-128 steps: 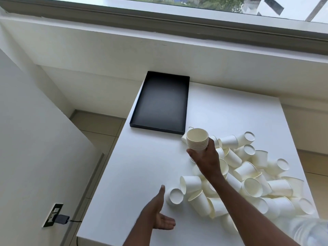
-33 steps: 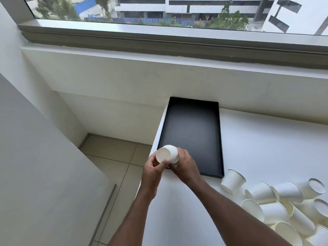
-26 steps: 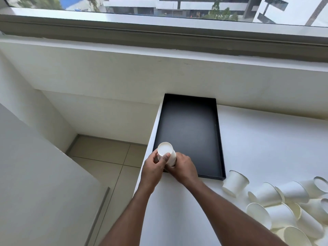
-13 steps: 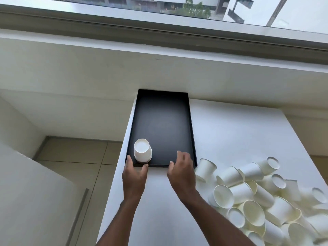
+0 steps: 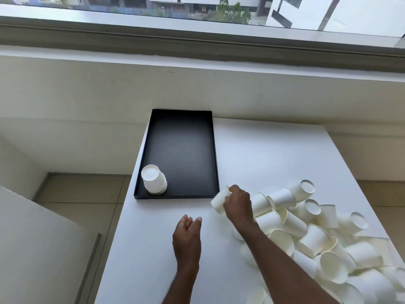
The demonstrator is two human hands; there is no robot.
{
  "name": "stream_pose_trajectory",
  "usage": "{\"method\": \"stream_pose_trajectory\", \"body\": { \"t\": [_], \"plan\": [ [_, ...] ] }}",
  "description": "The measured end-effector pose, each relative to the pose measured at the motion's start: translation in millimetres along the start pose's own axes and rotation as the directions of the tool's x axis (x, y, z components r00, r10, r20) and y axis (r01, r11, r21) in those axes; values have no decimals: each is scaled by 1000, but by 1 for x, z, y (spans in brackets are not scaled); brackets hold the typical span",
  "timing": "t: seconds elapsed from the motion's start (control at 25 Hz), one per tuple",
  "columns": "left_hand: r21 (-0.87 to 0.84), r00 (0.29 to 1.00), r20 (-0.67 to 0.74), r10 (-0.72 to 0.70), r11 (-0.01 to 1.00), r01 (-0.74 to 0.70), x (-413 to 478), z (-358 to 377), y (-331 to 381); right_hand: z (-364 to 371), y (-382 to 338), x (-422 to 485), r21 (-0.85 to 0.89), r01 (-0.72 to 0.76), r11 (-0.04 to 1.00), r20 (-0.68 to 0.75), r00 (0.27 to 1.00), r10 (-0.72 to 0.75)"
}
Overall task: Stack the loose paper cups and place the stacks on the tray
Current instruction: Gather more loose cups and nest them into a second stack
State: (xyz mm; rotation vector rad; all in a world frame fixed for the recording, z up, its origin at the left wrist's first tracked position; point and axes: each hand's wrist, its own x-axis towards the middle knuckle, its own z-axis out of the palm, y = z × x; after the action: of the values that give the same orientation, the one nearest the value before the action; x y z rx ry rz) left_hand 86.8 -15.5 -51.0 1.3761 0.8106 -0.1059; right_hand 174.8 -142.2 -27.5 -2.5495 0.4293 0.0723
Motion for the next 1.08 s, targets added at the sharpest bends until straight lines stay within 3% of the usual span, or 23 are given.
{"method": "stream_pose_trajectory", "body": {
  "t": [0.08,0.16,0.24,0.36,0.48,0.56,0.64,0.68,0.76,0.88,1.0,1.08],
  "plan": [
    [-369,977,91,-193,905,213,-9,11,6,-11,-13,-23,182,27,983,-66,998,-15],
    [-645,912,305,-275,644,410,-20,15,15,-21,-27,-57,297,101,950,-113,991,-70],
    [-714,844,496,-207,456,531,-31,15,25,-26,-40,-93,357,185,916,-134,980,-146],
    [-742,802,595,-57,344,575,-49,14,33,-27,-46,-124,399,275,874,-118,961,-249],
    [-792,872,475,-122,373,483,-60,8,45,-35,-42,-129,444,284,850,14,946,-323],
    [-855,926,349,-141,357,377,-60,1,51,-39,-30,-127,458,301,836,-85,951,-296],
    [-891,969,214,-127,382,247,-57,-8,55,-37,-10,-119,318,232,919,-227,960,-164],
    [-891,976,181,-119,400,214,-55,-11,55,-35,1,-113,209,138,968,-211,973,-94],
    [-870,979,168,-118,450,203,-51,-16,50,-29,22,-103,-92,-2,996,-48,999,-2],
    [-817,977,179,-114,537,212,-46,-21,35,-20,43,-90,-339,64,939,97,995,-33],
    [-776,976,158,-153,592,218,-43,-25,20,-18,38,-88,-385,93,918,132,990,-45],
    [-759,972,131,-195,611,225,-45,-27,12,-25,30,-93,-293,71,953,35,997,-63]
  ]
}}
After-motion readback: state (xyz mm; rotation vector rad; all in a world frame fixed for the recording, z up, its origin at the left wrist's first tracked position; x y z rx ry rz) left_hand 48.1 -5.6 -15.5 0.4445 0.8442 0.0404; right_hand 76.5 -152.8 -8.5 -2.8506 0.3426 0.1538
